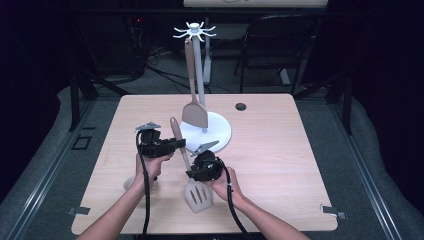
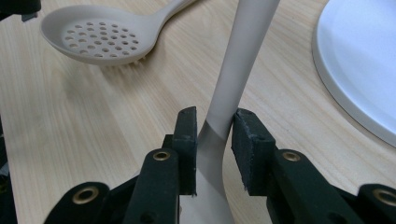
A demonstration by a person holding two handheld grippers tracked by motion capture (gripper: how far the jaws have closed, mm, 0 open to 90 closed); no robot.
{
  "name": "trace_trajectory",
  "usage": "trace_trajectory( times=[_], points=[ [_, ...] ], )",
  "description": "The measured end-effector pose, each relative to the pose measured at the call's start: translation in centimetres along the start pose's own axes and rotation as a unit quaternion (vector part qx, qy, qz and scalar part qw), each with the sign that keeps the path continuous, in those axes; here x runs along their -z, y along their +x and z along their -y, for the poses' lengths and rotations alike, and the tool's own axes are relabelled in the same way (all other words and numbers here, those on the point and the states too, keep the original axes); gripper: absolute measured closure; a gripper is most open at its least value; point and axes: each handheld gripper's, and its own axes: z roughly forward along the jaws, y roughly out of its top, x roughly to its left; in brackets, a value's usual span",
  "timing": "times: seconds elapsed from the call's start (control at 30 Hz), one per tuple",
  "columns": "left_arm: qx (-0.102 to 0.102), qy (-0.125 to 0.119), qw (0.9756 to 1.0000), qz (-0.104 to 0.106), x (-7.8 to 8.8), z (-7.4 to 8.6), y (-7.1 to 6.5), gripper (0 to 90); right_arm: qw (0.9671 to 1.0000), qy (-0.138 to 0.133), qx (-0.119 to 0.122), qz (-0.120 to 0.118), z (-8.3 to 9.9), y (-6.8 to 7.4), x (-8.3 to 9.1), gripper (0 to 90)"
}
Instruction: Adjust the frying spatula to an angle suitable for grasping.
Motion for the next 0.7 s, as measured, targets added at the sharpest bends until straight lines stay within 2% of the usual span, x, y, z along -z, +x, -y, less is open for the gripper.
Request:
trace_trajectory(
  times=[0.23, 0.4, 0.47, 0.7],
  points=[
    [-0.007, 0.015, 0.9997, 0.018, -0.7, 0.6, -0.2, 63.4, 1.0, -0.003, -0.002, 0.004, 0.1, -0.1, 0.1, 72.5],
    [-0.01, 0.024, 0.9994, 0.024, -1.0, 1.0, -0.3, 62.6, 0.9999, -0.012, -0.008, 0.004, 0.2, -0.1, 0.1, 72.6],
    [-0.011, 0.028, 0.9992, 0.026, -1.2, 1.2, -0.3, 62.6, 1.0, -0.003, -0.005, 0.006, 0.2, -0.2, 0.2, 72.6],
    [-0.014, 0.045, 0.9985, 0.027, -1.7, 1.6, -0.4, 63.9, 0.9999, -0.003, -0.007, 0.01, 0.3, -0.3, 0.2, 72.7]
  ],
)
